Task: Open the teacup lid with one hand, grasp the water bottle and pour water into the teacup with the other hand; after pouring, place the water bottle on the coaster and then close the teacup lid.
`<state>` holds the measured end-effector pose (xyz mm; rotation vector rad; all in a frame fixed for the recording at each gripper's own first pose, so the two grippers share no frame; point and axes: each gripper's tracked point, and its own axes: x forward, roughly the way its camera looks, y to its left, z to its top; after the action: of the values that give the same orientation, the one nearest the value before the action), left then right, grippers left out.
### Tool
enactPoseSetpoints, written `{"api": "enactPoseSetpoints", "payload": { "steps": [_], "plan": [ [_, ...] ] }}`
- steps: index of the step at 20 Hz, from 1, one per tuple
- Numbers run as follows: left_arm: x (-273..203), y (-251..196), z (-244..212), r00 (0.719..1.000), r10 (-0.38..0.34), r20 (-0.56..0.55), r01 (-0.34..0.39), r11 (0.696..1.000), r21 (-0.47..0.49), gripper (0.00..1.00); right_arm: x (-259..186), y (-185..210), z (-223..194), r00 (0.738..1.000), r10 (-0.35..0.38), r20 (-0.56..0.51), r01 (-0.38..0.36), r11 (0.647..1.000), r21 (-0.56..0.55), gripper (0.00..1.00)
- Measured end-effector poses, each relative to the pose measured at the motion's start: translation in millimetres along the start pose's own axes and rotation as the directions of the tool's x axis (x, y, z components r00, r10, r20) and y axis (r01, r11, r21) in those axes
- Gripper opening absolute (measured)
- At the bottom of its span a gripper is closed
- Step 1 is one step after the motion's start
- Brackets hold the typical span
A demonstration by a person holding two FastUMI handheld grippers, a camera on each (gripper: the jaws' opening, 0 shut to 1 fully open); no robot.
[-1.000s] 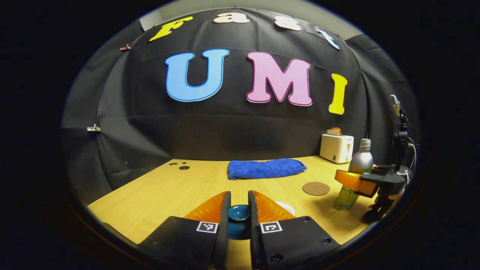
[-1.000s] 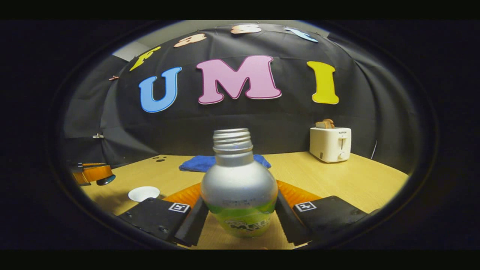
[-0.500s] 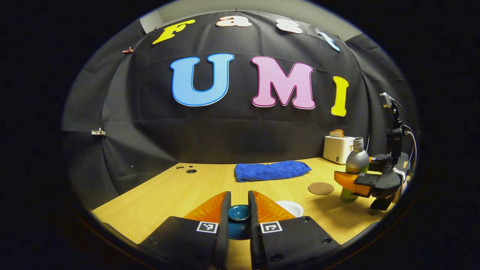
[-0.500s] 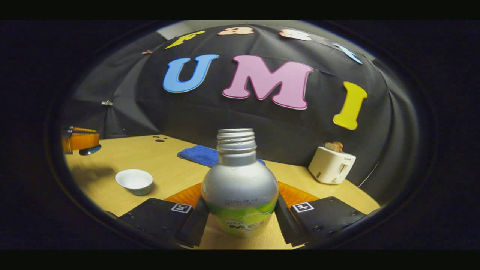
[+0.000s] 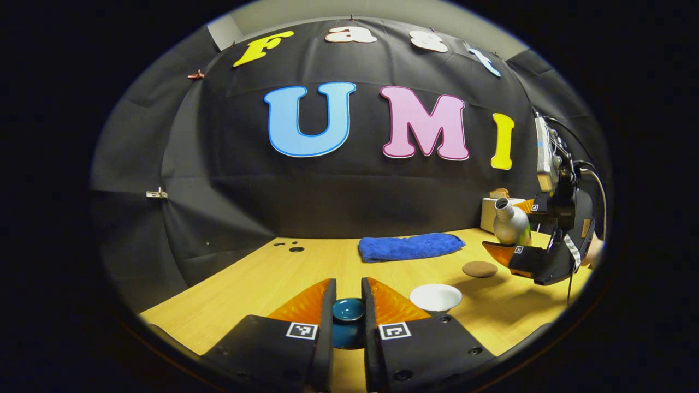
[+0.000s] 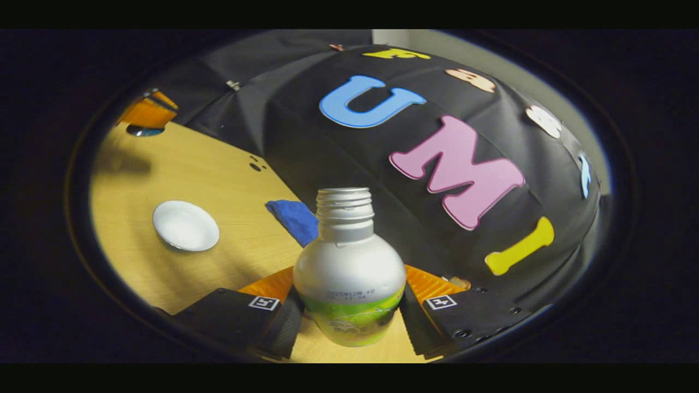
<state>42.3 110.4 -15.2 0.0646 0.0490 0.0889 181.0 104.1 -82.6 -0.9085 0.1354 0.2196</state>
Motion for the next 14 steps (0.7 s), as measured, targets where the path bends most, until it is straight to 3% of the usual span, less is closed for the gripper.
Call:
{"api": "enactPoseSetpoints", "payload": {
  "steps": [5,8,12,14],
  "plan": [
    [-6,24,-3,1.000,0.019,0.003,-0.019,0.999,-0.026,0.27,7,11,3,1.000,-0.010,0.009,0.011,0.986,-0.164,0.81],
    [-7,38,-9,1.000,0.030,-0.007,-0.031,0.999,-0.033,0.27,9,28,3,1.000,0.021,0.018,-0.015,0.960,-0.281,0.81],
    [-7,55,-18,0.999,0.050,-0.019,-0.051,0.998,-0.046,0.27,18,47,4,0.998,0.064,0.017,-0.054,0.932,-0.359,0.81],
    [-5,61,-22,0.998,0.059,-0.027,-0.060,0.997,-0.052,0.27,22,49,5,0.998,0.061,0.026,-0.043,0.898,-0.437,0.81]
  ]
}}
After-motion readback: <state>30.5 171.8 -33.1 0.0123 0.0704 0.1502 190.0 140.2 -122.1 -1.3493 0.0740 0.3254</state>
